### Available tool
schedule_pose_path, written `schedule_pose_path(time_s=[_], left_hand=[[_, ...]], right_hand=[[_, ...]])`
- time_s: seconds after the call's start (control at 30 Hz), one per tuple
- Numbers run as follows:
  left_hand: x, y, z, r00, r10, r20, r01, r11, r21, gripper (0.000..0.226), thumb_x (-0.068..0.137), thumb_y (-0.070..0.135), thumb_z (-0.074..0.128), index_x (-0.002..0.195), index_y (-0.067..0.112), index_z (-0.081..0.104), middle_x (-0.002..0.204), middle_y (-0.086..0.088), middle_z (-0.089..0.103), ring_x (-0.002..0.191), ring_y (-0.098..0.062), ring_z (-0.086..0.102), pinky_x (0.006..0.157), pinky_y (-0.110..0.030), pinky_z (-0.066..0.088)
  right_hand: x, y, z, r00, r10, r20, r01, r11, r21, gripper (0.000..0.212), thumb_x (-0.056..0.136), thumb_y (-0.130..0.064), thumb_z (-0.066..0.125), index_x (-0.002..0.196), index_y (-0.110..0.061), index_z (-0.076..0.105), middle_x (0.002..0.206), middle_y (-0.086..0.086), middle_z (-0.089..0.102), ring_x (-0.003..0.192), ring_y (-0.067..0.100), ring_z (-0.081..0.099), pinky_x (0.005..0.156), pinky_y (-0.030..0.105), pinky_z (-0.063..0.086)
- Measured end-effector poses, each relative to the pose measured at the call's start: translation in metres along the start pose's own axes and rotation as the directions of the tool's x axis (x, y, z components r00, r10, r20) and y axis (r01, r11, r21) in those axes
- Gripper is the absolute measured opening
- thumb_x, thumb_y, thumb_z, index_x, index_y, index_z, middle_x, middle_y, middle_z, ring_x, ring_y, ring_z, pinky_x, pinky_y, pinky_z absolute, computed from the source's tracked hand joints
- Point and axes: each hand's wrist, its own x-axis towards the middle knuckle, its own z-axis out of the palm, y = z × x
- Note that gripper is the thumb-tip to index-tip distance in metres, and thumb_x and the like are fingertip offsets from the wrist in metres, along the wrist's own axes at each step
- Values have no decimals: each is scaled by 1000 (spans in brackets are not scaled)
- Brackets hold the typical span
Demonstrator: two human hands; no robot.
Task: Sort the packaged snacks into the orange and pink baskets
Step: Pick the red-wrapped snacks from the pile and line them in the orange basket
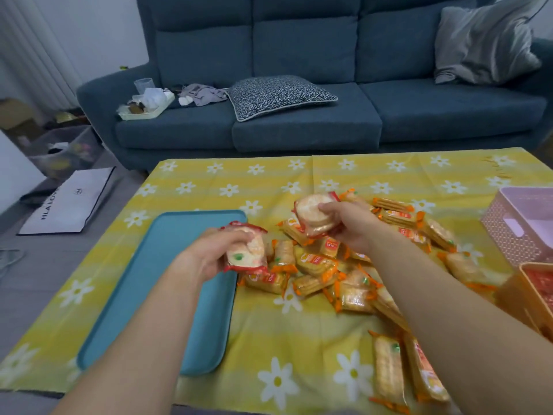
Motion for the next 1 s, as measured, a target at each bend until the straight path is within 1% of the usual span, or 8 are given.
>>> schedule_pose_path(time_s=[0.13,0.23,0.33,0.43,0.63,0.73,0.9,1.0], left_hand=[[-23,-19,22,992,-65,112,79,989,-124,15,90,1,65,105,3,67,79,-13,76,63,-22,75,51,-31,60],[-45,-19,55,983,-17,180,76,943,-324,20,93,9,63,112,10,69,90,-12,77,75,-24,74,54,-33,61],[-66,-19,91,964,37,263,79,904,-419,24,94,13,63,117,8,68,102,-14,77,85,-26,75,68,-39,64],[-86,-25,138,951,63,303,44,942,-333,32,90,20,71,120,10,69,111,-14,76,99,-30,74,82,-44,59],[-132,-27,236,939,218,267,-158,961,-229,94,50,48,94,131,17,60,115,-8,75,96,-28,75,86,-47,61],[-156,-30,296,884,242,400,-166,963,-214,81,61,45,91,131,19,59,116,-6,74,97,-25,75,89,-47,60],[-180,-45,396,840,256,479,-225,967,-122,48,74,41,86,112,22,63,109,-6,75,94,-25,74,89,-47,60],[-172,-63,426,806,387,449,-555,759,342,59,75,57,75,120,21,66,116,-3,71,108,-26,67,96,-40,53]], right_hand=[[-25,18,-6,1000,1,-15,-3,996,-92,21,91,-1,68,110,-5,60,97,15,68,78,26,67,51,28,55],[-49,30,-20,985,-125,-117,104,980,-171,46,83,-7,72,124,-19,57,111,13,71,96,32,71,81,48,62],[-79,34,-38,974,-165,-154,136,974,-180,51,82,-15,69,130,-24,54,102,7,70,83,26,72,83,47,61],[-110,29,-61,976,-152,-158,138,985,-100,34,92,-15,61,126,-20,55,97,4,70,74,19,68,73,41,58],[-174,-4,-142,886,-306,-348,291,952,-97,43,94,-40,60,133,-25,53,115,4,70,97,23,72,85,47,62],[-209,-19,-195,784,-434,-445,341,899,-275,51,91,-48,63,136,-30,47,117,-1,66,102,20,68,85,42,58],[-226,-32,-283,659,-441,-609,236,890,-390,24,102,-34,47,125,-35,43,91,-10,54,82,10,58,71,35,46],[-215,-11,-323,679,-491,-546,-51,711,-702,38,98,-48,41,107,-20,65,105,5,68,95,29,63,86,44,50]])
